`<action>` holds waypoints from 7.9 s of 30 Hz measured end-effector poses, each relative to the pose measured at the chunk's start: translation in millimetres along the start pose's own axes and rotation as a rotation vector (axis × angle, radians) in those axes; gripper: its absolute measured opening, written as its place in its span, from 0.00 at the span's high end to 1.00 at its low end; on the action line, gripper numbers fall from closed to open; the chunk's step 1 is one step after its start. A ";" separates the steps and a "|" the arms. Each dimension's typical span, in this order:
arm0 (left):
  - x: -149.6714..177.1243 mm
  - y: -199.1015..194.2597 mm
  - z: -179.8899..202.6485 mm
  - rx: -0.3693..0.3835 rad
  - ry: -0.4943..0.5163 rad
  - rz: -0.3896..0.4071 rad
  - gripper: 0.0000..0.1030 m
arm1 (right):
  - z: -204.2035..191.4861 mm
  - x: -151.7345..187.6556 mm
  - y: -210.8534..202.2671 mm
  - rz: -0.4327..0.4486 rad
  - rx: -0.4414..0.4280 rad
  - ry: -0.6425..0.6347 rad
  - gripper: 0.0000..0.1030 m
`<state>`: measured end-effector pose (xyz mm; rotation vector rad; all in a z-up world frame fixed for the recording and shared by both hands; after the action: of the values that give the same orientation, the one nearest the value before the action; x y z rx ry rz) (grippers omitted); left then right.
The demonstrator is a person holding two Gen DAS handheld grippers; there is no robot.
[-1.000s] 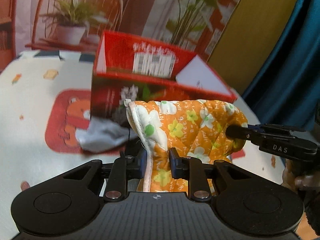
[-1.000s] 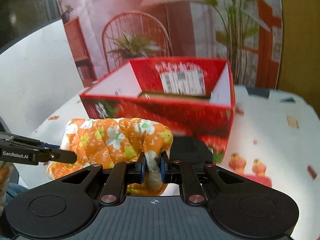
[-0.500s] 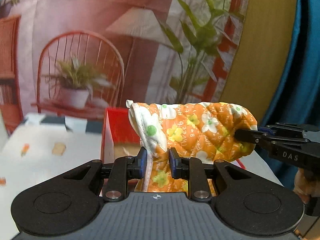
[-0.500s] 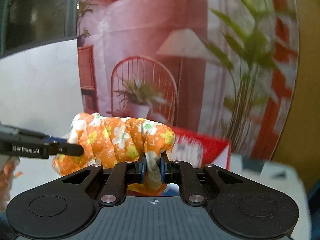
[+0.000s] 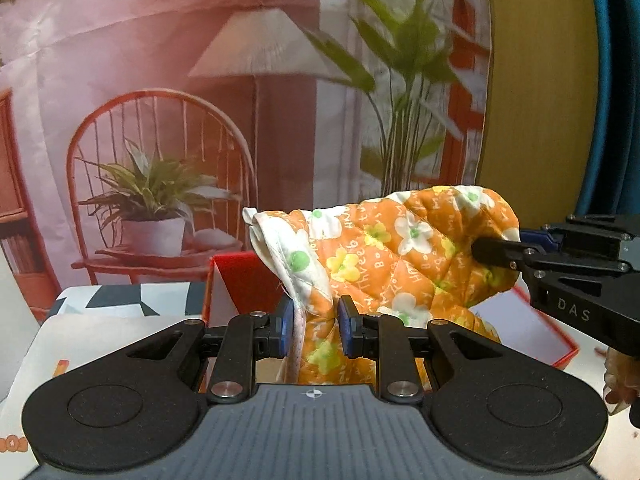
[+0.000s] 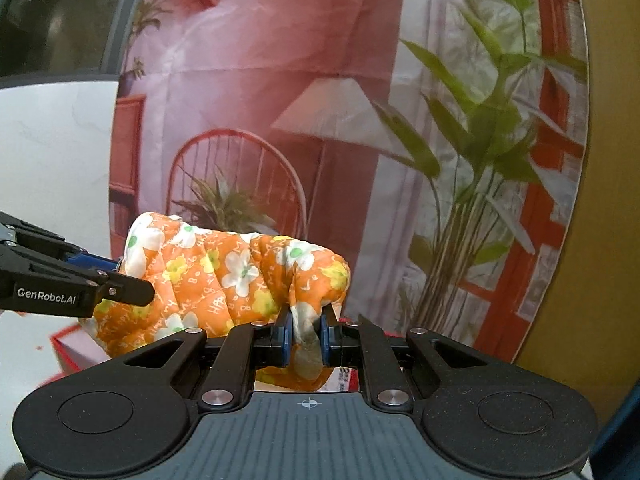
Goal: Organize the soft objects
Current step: 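Lower the cushion into the red box and open both grippers, then move both grippers back to the green tasseled sachet on the pile, then close the left gripper on the green tasseled sachet, then carry the green sachet into the red box and open the left gripper, then move both grippers back to the black eye mask on the pile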
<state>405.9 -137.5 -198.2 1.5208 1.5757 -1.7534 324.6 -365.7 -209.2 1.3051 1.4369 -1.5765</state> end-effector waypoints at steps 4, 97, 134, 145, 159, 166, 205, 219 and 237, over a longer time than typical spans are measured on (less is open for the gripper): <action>11.3 15.9 -3.2 0.029 -0.021 -0.050 0.76 | 4.8 18.1 14.1 -0.027 0.005 0.015 0.88; 182.9 -109.2 47.7 0.275 -0.306 -0.312 0.38 | -86.0 190.8 -151.1 -0.492 -0.167 0.229 0.48; 187.1 -66.0 81.4 0.541 -0.450 -0.334 0.42 | -85.3 192.1 -143.3 -0.485 -0.166 0.199 0.52; 205.2 -54.5 86.9 0.622 -0.587 -0.377 0.38 | -87.0 189.0 -147.0 -0.497 -0.156 0.137 0.58; 134.4 -86.4 59.0 0.557 -0.497 -0.180 0.41 | -91.5 136.8 -155.1 -0.347 -0.199 0.076 0.60; 64.7 -107.7 35.4 0.493 -0.422 -0.017 0.41 | -87.9 63.0 -154.5 -0.184 -0.233 -0.005 0.60; -5.6 18.1 -6.6 0.397 -0.326 -0.022 0.41 | -48.0 4.1 4.0 -0.125 -0.227 -0.009 0.60; -5.1 47.8 -27.8 0.239 -0.322 -0.042 0.29 | -34.0 21.0 63.3 -0.212 0.010 -0.018 0.60; 62.8 -41.7 -45.3 0.189 -0.311 -0.087 0.31 | -4.7 48.2 -27.5 -0.182 -0.010 0.187 0.59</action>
<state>370.7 -60.5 -221.8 1.1964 1.3715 -2.1191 285.6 -347.6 -244.5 1.3788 1.7183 -1.5936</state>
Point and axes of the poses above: each gripper's, at about its wrist camera, not at the fingertips, and y roughly the way its jaws point, z to its right, x to its underside, the point moved 5 cm from there along y, roughly the way its jaws point, and after that the axes turned 11 degrees about y, right-handed, at the moved point
